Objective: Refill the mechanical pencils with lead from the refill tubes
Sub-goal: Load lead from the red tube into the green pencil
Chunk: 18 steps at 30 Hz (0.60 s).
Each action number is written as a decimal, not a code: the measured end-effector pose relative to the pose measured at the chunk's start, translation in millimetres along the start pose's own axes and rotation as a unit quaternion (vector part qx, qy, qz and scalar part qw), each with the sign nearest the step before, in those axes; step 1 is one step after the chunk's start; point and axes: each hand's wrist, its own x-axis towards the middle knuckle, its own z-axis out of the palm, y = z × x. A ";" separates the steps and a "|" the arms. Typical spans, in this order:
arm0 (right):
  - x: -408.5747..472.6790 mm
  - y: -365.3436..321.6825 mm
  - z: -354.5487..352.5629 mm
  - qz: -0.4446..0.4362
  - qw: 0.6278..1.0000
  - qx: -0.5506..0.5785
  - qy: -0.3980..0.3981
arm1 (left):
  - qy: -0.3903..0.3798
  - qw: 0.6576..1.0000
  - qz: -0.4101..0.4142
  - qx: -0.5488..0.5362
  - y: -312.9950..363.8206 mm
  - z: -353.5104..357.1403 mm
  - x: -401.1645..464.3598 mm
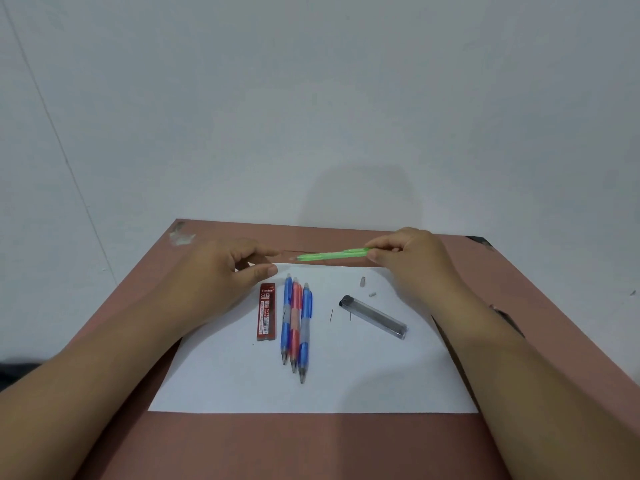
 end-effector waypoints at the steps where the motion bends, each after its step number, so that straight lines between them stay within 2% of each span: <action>1: 0.7 2.5 0.3 0.011 1.000 0.004 0.001 | -0.006 1.000 -0.007 -0.002 -0.5 0.0 0.3; 6: 3.2 10.7 3.9 0.049 0.999 -0.013 -0.013 | -0.020 0.999 -0.028 0.028 -4.8 0.1 1.4; 18: 5.0 14.4 3.2 0.059 0.991 -0.098 -0.068 | -0.026 0.998 -0.041 0.033 -15.1 0.5 3.4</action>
